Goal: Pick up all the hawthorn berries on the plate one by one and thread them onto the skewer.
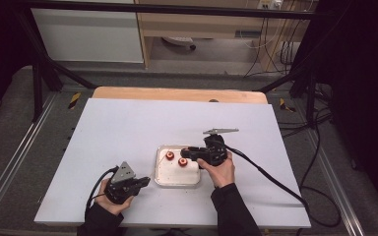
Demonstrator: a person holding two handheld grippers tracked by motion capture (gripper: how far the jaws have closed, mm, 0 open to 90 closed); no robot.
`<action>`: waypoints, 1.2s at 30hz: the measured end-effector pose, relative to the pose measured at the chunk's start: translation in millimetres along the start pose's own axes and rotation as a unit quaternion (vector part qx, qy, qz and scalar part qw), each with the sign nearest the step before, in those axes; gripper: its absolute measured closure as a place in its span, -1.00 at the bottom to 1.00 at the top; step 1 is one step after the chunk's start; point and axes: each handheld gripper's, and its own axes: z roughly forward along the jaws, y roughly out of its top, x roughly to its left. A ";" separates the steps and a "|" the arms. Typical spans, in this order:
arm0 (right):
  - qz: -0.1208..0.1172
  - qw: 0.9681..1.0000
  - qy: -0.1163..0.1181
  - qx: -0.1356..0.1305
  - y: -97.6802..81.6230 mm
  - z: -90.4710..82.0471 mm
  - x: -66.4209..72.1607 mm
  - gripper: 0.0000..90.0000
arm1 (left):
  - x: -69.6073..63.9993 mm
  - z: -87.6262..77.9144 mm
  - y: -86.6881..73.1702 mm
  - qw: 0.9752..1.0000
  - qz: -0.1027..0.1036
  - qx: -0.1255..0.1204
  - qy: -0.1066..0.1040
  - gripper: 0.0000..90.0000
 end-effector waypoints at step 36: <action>0.085 0.966 0.077 -0.232 -6.3 7.7 -0.7 0.36 | -24.0 9.8 9.9 0.997 -0.050 -0.058 0.001 0.96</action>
